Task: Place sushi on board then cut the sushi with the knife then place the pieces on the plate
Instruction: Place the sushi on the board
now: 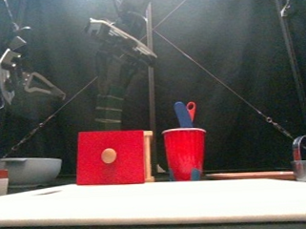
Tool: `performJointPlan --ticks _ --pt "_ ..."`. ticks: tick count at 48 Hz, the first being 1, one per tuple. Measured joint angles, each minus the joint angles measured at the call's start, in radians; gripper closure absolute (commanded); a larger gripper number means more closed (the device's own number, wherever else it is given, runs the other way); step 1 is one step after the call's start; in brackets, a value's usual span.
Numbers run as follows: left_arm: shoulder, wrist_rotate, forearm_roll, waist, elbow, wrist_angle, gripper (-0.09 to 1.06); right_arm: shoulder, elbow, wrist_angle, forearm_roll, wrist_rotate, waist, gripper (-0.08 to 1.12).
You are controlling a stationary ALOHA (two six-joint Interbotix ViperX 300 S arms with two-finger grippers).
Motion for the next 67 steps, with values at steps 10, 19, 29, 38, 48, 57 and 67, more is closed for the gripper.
performJointPlan --ticks 10,19,29,38,48,57,67 --pt "0.002 0.0 -0.002 0.0 -0.002 0.0 0.92 -0.091 0.064 0.087 -0.04 -0.012 0.037 0.35" --pt "0.0 0.0 -0.003 -0.006 -0.005 -0.008 0.92 -0.178 0.163 0.143 -0.043 -0.14 0.1 0.35" --pt "0.0 -0.002 -0.014 -0.038 -0.023 -0.075 0.92 -0.233 0.276 0.146 -0.06 -0.25 0.201 0.35" --pt "0.0 -0.002 -0.038 -0.048 -0.046 -0.117 0.92 -0.267 0.41 0.14 -0.167 -0.261 0.253 0.35" --pt "0.002 -0.002 -0.083 -0.049 -0.064 -0.123 0.92 -0.268 0.508 0.063 -0.21 -0.241 0.279 0.35" --pt "0.005 -0.002 -0.124 -0.049 -0.069 -0.124 0.92 -0.268 0.552 -0.035 -0.238 -0.192 0.295 0.35" --pt "0.006 -0.002 -0.133 -0.049 -0.071 -0.124 0.92 -0.253 0.578 -0.08 -0.285 -0.15 0.31 0.34"
